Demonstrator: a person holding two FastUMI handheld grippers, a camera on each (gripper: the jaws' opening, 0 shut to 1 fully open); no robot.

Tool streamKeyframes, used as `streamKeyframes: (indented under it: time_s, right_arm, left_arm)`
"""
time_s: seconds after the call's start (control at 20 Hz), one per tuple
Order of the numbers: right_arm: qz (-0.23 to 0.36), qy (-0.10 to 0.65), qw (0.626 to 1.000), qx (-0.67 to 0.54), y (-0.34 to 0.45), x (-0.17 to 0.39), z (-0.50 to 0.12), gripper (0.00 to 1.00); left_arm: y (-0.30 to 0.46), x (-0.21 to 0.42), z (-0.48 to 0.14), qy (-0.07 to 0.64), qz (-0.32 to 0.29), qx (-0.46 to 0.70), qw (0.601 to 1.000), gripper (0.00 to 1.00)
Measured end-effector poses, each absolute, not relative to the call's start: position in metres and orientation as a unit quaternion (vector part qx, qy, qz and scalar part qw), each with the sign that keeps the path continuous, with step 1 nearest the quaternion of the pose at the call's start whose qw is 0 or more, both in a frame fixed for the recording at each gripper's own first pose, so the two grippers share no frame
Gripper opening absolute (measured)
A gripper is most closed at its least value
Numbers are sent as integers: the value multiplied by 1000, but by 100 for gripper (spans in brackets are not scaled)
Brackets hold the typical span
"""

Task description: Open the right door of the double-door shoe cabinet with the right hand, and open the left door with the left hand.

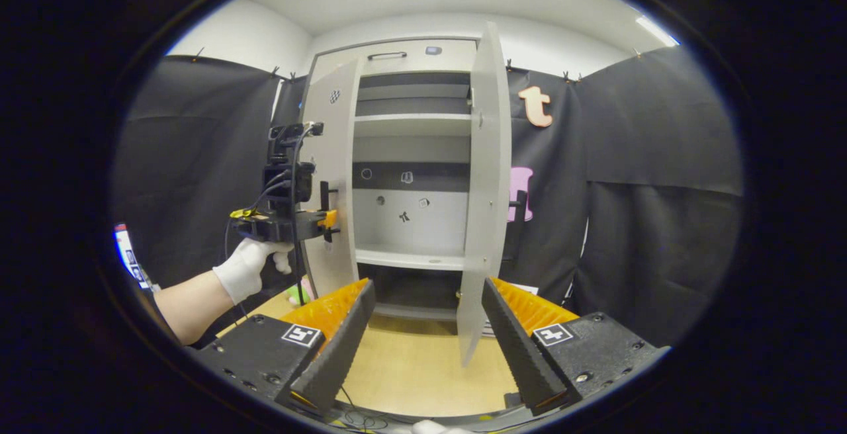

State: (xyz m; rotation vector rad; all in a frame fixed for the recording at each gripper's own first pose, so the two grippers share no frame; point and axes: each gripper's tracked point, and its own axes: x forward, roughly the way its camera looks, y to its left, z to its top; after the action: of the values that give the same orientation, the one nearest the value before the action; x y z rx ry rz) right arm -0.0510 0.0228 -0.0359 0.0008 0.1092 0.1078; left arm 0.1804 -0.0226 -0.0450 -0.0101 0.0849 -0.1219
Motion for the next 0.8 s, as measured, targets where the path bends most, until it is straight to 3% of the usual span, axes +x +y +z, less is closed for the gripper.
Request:
streamKeyframes:
  time_s: [0.8]
  right_arm:
    - [108, 53, 993, 13, 66, -58, -38, 98]
  left_arm:
    - [77, 114, -46, 36, -19, -9, 999, 4]
